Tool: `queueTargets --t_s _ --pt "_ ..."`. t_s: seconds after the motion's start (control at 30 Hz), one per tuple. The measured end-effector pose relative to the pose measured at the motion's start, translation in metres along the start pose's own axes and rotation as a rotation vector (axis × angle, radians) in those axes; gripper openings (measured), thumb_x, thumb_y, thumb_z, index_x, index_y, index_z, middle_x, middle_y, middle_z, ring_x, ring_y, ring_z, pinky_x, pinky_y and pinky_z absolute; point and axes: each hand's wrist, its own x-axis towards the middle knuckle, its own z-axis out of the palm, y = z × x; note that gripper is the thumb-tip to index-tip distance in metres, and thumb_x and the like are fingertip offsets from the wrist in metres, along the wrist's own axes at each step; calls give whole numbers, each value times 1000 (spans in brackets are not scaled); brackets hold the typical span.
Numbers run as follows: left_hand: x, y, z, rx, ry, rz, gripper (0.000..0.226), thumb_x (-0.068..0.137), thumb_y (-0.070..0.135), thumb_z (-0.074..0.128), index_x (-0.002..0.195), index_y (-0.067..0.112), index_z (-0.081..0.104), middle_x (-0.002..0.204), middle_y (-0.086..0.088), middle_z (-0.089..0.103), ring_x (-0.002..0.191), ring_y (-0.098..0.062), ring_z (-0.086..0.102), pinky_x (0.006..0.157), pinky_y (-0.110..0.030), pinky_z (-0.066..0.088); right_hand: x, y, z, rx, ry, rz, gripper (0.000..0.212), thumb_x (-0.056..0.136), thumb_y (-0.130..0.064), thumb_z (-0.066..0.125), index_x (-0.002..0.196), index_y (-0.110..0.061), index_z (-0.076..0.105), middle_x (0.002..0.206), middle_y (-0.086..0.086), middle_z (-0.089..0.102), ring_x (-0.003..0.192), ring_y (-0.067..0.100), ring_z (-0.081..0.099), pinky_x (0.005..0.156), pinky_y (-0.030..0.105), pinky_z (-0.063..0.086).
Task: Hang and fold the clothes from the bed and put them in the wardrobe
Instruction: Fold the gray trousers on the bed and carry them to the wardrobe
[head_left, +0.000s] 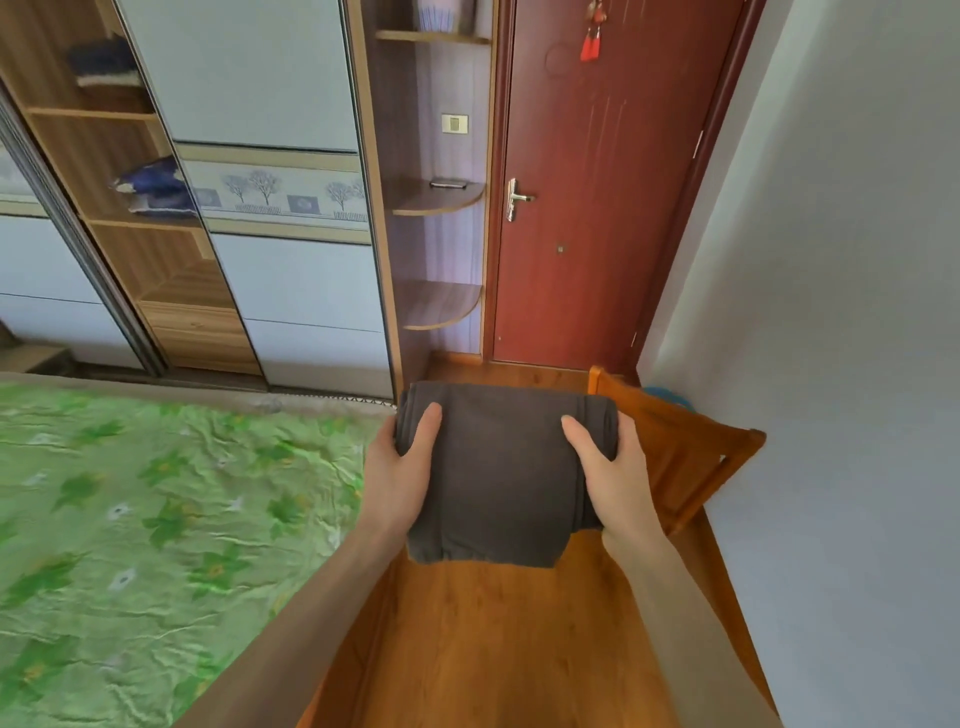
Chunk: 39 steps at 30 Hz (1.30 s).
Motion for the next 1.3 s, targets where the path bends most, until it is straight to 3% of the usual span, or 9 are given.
queueTargets --t_s 0.07,0.17,0.33,0.5,0.63,0.8,1.07,1.2,1.3 --pt "29 3 17 -3 27 -2 27 96 59 67 108 34 68 100 22 77 91 1 74 79 -26 58 38 -4 7 -33 3 -18 75 96 -56 62 160 -29 33 163 0 42 143 29 48 116 51 44" --pt "69 5 37 20 68 -9 22 96 59 67 104 38 66 99 16 77 94 -3 73 87 -33 59 86 -12 16 7 -27 -36 62 97 -53 64 151 -31 43 148 -4 53 121 17 56 98 34 49" --pt "132 13 62 45 91 7 21 96 59 67 100 39 64 93 22 76 87 2 73 74 -23 57 153 -18 37 34 -74 0 66 96 -55 65 152 -32 40 148 -7 52 132 24 55 108 50 53" --pt "195 12 76 74 127 6 21 98 58 66 100 37 64 99 15 75 92 -3 72 76 -25 57 211 -28 68 123 -146 -19 42 96 -51 66 128 -46 41 109 -29 51 98 7 58 73 19 50" --pt "251 7 83 61 134 -7 30 98 59 64 109 31 67 104 11 76 94 -6 72 76 -25 58 263 -35 100 147 -185 -37 42 96 -48 68 130 -46 43 113 -27 54 102 6 58 80 23 53" --pt "340 11 84 64 150 8 23 98 60 63 101 37 62 102 13 73 93 -5 70 70 -22 53 337 -52 153 142 -208 -67 40 96 -47 69 127 -45 43 112 -25 56 101 7 60 71 18 50" --pt "489 19 76 36 184 3 40 99 62 59 124 31 57 111 12 69 98 -12 69 80 -28 59 453 -98 254 141 -273 -81 25 96 -49 70 110 -53 49 113 -24 58 104 7 61 70 18 49" --pt "558 19 68 15 213 3 38 98 62 59 122 32 57 110 11 69 98 -12 69 76 -27 58 505 -113 304 152 -301 -94 24 95 -49 71 107 -54 51 113 -23 60 105 7 62 72 19 51" --pt "599 18 62 8 230 -21 43 99 61 60 125 26 60 112 5 71 101 -16 70 86 -36 61 538 -117 336 164 -326 -80 25 95 -48 71 110 -50 52 115 -20 61 107 8 62 75 22 53"
